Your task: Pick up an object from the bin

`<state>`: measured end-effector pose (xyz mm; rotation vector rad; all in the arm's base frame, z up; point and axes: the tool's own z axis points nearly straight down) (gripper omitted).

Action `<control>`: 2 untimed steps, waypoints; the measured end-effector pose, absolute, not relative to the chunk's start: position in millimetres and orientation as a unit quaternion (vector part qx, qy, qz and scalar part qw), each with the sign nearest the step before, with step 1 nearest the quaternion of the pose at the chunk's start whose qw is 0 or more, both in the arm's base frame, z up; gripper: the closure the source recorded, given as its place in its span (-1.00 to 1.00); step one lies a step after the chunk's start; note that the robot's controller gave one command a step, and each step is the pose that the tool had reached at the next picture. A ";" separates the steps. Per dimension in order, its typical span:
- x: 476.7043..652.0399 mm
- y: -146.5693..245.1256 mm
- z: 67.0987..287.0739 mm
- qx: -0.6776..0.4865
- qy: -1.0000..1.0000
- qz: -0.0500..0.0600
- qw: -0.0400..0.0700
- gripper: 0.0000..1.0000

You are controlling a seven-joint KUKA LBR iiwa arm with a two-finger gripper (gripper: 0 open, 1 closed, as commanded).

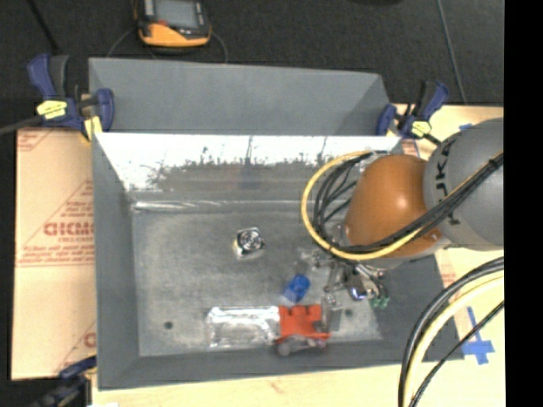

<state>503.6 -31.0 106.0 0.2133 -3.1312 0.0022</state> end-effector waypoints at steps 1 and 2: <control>489.3 -27.4 80.4 0.140 -0.990 0.002 -0.017 -1.00; 484.7 -21.0 76.7 0.377 -0.926 0.004 -0.015 -1.00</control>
Offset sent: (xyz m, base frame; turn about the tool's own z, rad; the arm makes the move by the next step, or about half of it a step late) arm -0.0237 0.0039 -0.0320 -0.1476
